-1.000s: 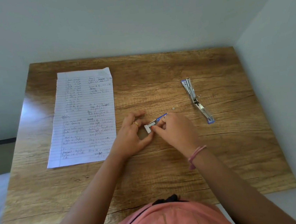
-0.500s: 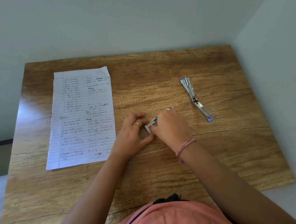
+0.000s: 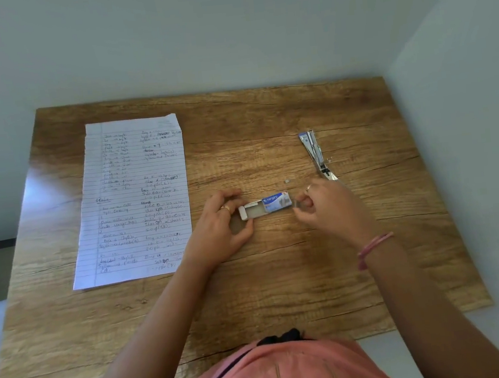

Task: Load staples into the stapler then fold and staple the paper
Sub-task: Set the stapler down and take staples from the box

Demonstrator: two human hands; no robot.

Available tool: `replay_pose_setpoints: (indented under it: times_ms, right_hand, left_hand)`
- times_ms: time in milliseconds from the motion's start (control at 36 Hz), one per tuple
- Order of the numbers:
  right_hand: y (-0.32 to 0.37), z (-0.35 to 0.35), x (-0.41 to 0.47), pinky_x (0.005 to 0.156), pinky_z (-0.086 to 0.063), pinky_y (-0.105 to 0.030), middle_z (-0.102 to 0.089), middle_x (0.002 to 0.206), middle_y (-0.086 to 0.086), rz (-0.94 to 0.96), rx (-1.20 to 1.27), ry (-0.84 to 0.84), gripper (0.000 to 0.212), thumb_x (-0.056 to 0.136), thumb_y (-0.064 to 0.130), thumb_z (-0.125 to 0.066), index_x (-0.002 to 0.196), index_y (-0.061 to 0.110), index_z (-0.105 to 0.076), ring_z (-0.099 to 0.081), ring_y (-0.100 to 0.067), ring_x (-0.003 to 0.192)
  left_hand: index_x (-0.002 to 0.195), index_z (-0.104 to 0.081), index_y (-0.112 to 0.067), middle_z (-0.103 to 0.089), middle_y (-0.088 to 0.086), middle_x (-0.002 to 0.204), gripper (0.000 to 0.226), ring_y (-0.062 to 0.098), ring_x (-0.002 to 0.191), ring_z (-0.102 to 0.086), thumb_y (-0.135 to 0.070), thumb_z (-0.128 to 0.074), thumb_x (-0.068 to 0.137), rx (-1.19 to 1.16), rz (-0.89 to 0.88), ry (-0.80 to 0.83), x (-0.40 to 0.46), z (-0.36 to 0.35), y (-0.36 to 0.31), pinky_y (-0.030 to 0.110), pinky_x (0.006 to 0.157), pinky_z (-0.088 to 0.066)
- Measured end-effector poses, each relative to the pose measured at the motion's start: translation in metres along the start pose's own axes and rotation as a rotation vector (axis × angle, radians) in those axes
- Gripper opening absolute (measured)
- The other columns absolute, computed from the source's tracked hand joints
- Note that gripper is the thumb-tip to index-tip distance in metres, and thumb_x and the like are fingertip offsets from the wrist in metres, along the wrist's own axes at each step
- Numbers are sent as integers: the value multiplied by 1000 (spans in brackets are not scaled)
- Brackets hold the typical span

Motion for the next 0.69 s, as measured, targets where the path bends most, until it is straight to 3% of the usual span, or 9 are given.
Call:
replay_pose_setpoints:
  times_ms: [111, 194, 306, 361, 500, 611, 694]
  right_hand:
    - [-13, -5, -3, 65, -32, -14, -50, 89, 5, -7, -95, 27, 15, 93, 32, -55, 86, 20, -57, -48, -9, 80]
    - [-14, -9, -3, 56, -25, -9, -50, 92, 5, 0, -92, 41, 19, 94, 33, -54, 98, 17, -62, -47, -9, 81]
    - [-17, -5, -2, 75, -40, -17, -53, 98, 3, 16, -38, 46, 24, 93, 30, -56, 109, 13, -64, -49, -9, 86]
    - [-20, 5, 0, 75, -42, -17, -57, 97, 2, 1, 26, -14, 24, 93, 25, -58, 110, 10, -66, -51, -9, 85]
    - [-25, 18, 14, 51, -40, -6, -70, 95, -3, -132, 189, -147, 18, 93, 17, -57, 104, 9, -70, -62, -5, 70]
    - [-22, 14, 27, 64, -42, -13, -73, 79, -7, -202, 233, -190, 24, 92, 29, -62, 87, 7, -72, -69, -16, 72]
    - [-21, 12, 35, 54, -38, -15, -72, 73, -5, -237, 177, -209, 29, 90, 36, -63, 82, 9, -71, -67, -14, 68]
  left_hand:
    - [117, -65, -7, -53, 3, 129, 40, 15, 121, -46, -24, -71, 82, 16, 0, 10, 1, -1, 0, 14, 105, -24]
    - [118, -65, -7, -53, 3, 129, 40, 16, 121, -46, -24, -71, 82, 20, 1, 16, 2, -1, 1, 16, 105, -25]
    - [117, -65, -6, -53, 3, 129, 39, 16, 121, -47, -23, -72, 82, 23, 0, 15, 1, -1, 2, 16, 105, -26]
    - [117, -65, -7, -53, 2, 128, 40, 15, 121, -47, -24, -72, 82, 23, -3, 16, 2, -2, 2, 18, 105, -27]
    - [119, -64, -10, -52, -1, 128, 40, 11, 122, -44, -25, -71, 83, 11, -6, 10, 2, -1, 2, 17, 104, -26]
    - [120, -64, -10, -51, -1, 129, 41, 11, 123, -44, -26, -71, 83, 6, -5, 16, 2, -2, 1, 18, 105, -26]
    - [120, -64, -10, -51, -1, 129, 41, 12, 123, -45, -25, -71, 83, 3, -2, 14, 2, -2, 2, 16, 105, -25]
Point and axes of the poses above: each hand's wrist, its own x-axis towards the middle knuckle, its own z-axis out of the back of the hand, y = z × x, the point moved 8 cm from there along x, towards the middle knuckle
